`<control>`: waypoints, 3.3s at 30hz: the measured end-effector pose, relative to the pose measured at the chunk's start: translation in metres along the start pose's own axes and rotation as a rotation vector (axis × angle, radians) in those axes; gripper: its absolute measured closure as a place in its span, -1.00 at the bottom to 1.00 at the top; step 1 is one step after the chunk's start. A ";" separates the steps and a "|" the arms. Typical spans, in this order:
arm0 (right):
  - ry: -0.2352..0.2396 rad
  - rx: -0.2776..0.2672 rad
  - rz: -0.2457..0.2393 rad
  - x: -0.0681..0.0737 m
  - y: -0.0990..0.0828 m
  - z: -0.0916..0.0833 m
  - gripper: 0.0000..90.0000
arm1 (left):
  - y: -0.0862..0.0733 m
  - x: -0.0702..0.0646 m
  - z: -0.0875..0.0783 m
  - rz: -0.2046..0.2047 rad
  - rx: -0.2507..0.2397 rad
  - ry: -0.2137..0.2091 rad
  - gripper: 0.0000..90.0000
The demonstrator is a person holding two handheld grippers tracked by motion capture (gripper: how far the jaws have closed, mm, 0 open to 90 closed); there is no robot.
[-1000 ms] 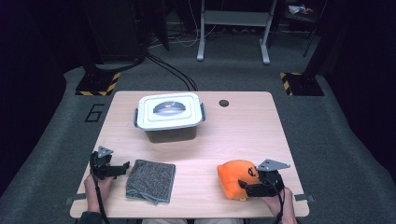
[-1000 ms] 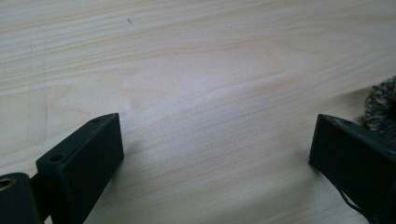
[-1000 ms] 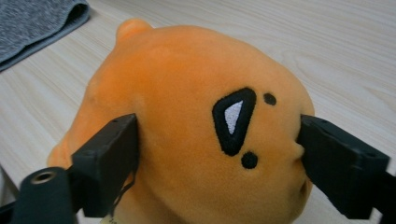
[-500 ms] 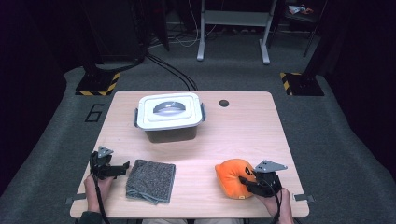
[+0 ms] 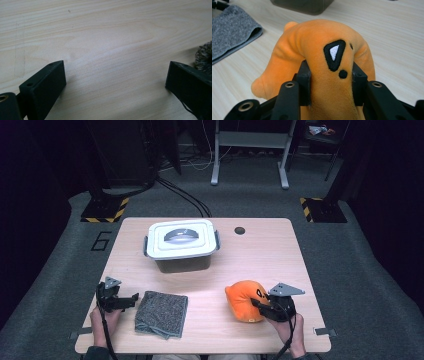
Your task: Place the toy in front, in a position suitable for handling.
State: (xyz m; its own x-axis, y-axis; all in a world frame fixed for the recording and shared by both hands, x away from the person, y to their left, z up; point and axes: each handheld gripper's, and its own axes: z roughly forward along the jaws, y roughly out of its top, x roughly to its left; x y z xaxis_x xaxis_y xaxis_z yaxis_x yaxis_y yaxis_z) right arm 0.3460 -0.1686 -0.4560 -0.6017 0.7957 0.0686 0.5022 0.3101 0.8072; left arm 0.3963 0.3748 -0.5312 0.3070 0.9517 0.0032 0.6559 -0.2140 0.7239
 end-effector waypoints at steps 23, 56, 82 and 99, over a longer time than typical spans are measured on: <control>-0.048 -0.023 0.007 -0.019 0.042 0.035 0.35 | 0.000 0.000 0.000 0.000 0.000 0.000 -0.94; -0.072 -0.008 0.037 -0.036 0.073 0.092 0.26 | 0.000 0.000 0.000 0.001 0.000 -0.001 -0.94; -0.113 -0.007 0.075 -0.048 0.050 0.047 -0.91 | 0.000 0.000 0.000 0.001 0.000 -0.001 -0.94; -0.258 0.140 0.128 -0.069 -0.050 0.030 -0.97 | 0.000 0.000 0.001 0.004 -0.012 -0.004 -0.94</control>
State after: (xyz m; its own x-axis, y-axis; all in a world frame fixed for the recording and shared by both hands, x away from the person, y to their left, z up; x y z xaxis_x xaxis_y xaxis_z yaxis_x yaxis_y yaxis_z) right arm 0.3810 -0.2240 -0.5187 -0.3594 0.9332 -0.0006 0.6550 0.2528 0.7121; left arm 0.3974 0.3749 -0.5320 0.3120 0.9501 0.0031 0.6462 -0.2146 0.7324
